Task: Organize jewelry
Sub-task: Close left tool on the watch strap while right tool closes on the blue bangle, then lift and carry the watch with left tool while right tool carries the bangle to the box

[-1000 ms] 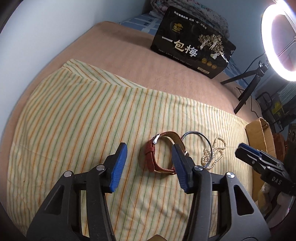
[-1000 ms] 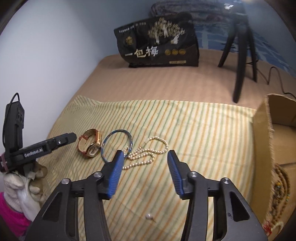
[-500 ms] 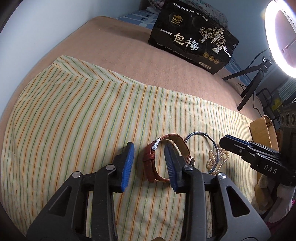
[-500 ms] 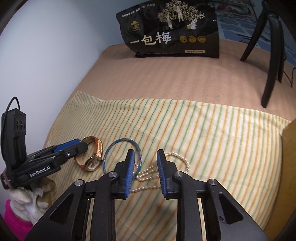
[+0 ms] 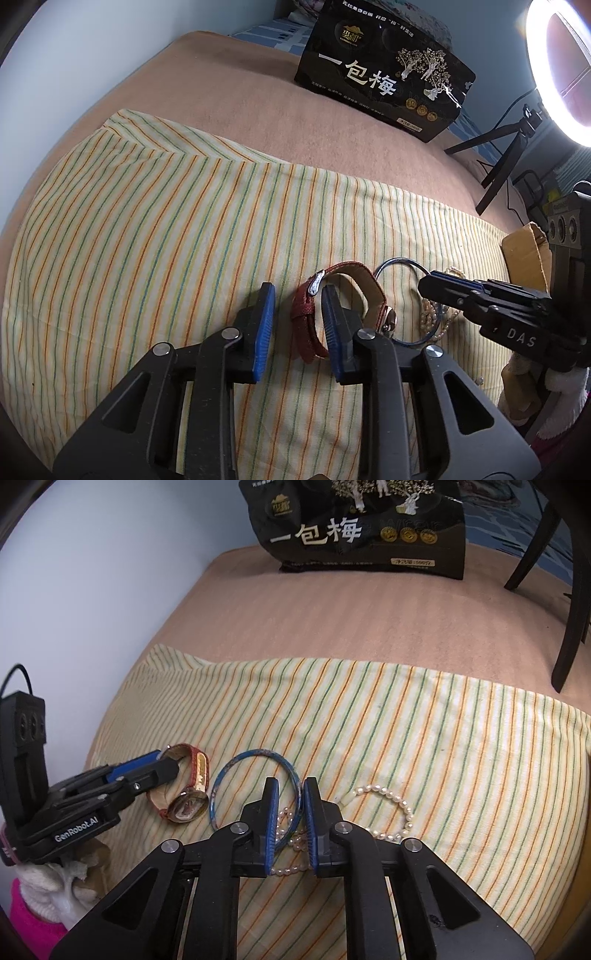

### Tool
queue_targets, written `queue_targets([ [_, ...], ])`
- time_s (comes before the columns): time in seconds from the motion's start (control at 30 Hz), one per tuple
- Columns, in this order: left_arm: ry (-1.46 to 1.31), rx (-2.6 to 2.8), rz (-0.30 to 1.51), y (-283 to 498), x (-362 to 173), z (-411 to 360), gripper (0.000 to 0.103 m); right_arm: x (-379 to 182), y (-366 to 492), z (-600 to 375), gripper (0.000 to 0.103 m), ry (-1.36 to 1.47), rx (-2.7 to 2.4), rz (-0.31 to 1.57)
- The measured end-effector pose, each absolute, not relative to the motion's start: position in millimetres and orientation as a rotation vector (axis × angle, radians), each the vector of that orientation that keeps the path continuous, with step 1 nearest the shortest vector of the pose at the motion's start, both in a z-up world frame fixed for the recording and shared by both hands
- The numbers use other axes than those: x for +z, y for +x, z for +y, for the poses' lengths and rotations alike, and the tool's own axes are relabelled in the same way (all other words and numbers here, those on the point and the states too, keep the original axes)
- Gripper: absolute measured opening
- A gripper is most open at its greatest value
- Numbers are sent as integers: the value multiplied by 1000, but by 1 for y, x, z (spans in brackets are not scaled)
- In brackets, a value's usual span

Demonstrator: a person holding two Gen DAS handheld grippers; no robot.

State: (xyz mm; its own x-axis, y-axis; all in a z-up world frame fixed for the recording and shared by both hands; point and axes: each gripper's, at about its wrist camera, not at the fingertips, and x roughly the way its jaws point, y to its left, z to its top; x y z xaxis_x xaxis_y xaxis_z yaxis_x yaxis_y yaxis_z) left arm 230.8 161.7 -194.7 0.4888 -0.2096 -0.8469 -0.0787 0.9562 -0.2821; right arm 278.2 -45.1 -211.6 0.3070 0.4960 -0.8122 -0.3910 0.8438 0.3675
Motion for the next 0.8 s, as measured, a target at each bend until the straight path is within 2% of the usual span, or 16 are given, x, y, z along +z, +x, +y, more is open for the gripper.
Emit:
queue_targets([
  [0.23, -278, -73, 1062, 231, -197, 161, 10, -216, 277, -37, 5, 83, 573, 1106],
  [0.8, -282, -47, 1032, 215, -185, 164, 9, -189, 261, -47, 3, 111, 581, 1007],
])
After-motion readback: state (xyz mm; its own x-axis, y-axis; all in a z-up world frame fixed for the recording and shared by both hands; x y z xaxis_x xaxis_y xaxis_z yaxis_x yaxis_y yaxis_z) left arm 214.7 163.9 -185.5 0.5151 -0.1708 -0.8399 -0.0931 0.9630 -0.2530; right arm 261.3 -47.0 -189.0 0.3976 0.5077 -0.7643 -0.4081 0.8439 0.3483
